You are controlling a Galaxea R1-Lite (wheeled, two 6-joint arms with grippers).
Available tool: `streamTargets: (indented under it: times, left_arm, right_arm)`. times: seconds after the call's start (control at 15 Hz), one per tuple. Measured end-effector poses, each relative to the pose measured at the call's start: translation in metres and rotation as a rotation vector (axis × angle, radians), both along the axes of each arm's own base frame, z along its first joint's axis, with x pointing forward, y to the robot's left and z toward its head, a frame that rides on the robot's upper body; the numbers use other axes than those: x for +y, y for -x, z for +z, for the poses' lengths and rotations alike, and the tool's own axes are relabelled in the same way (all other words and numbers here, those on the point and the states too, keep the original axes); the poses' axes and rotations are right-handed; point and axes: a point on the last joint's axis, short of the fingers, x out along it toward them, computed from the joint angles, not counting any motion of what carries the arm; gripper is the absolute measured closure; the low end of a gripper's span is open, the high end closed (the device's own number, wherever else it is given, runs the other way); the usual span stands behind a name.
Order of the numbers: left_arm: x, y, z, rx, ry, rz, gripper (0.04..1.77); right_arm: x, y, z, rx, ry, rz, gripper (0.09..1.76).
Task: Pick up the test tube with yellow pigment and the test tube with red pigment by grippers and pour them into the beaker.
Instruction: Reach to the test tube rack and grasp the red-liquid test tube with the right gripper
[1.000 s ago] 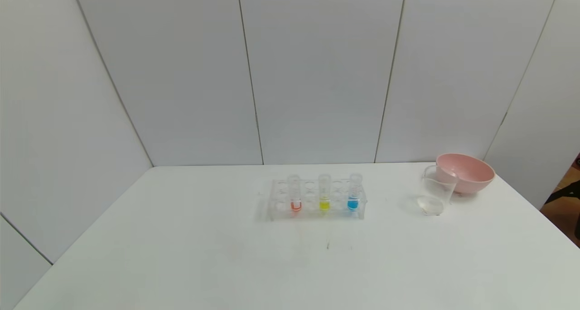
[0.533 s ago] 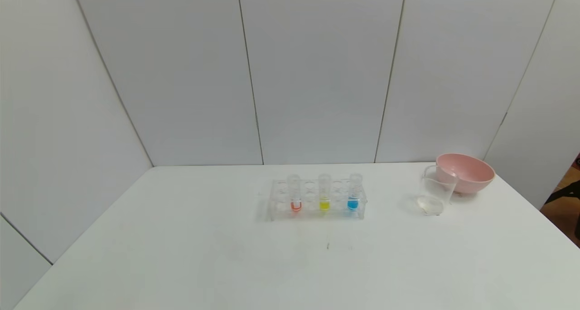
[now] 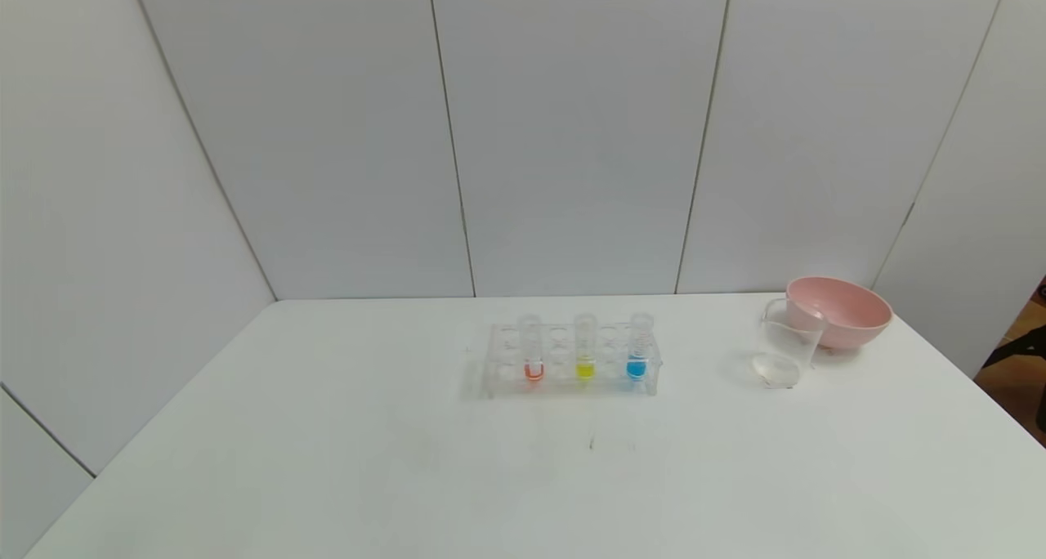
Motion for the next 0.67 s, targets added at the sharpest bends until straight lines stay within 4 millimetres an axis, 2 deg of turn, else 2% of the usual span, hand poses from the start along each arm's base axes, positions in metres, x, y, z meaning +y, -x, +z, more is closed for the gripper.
streamTargets:
  times: [0.33, 0.67]
  left_arm:
    - [0.0, 0.0, 0.0, 0.0, 0.0, 0.0, 0.09]
    - [0.0, 0.0, 0.0, 0.0, 0.0, 0.0, 0.09]
  right_arm:
    - [0.0, -0.004, 0.063, -0.03, -0.047, 0.023, 0.14]
    - [0.001, -0.032, 0.101, 0.054, -0.049, 0.065, 0.14]
